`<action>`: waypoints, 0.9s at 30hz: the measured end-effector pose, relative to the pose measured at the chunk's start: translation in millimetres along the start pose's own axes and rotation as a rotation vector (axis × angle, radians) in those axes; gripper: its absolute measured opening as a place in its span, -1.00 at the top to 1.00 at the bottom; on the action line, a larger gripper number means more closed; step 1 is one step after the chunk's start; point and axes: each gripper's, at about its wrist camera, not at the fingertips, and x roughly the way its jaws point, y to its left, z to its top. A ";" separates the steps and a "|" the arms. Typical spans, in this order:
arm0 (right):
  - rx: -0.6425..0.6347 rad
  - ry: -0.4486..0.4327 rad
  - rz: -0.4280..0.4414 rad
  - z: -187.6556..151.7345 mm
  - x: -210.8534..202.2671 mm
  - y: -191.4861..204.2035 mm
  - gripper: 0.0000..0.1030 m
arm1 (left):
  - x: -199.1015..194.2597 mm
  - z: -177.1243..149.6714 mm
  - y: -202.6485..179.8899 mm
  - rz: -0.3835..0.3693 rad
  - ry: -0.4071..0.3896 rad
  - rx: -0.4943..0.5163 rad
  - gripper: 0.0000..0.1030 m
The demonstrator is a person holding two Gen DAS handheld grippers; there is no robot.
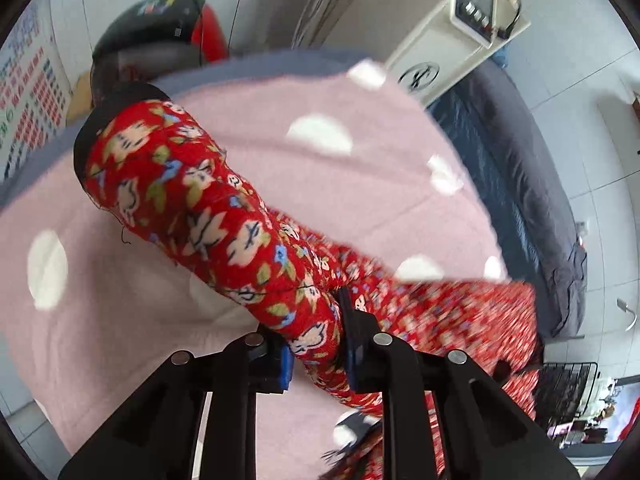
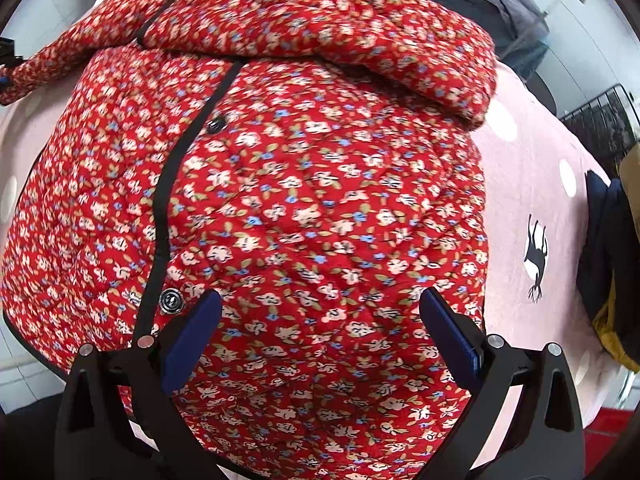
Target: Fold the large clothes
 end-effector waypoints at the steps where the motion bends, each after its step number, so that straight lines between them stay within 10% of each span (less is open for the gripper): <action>1: 0.009 0.000 0.001 0.0 0.7 -2.0 -0.89 | -10.8 6.6 -11.4 0.008 -0.036 0.025 0.66; 13: 0.127 -0.017 0.025 5.4 5.0 -49.2 -0.89 | -91.3 13.7 -185.7 -0.024 -0.317 0.404 0.69; 20: 0.195 -0.007 0.037 10.0 12.9 -89.6 -0.89 | -93.1 -88.3 -286.4 -0.118 -0.314 0.733 0.69; 27: 0.233 0.003 0.029 8.7 17.3 -102.2 -0.89 | -59.8 -219.4 -335.7 -0.219 -0.148 0.973 0.69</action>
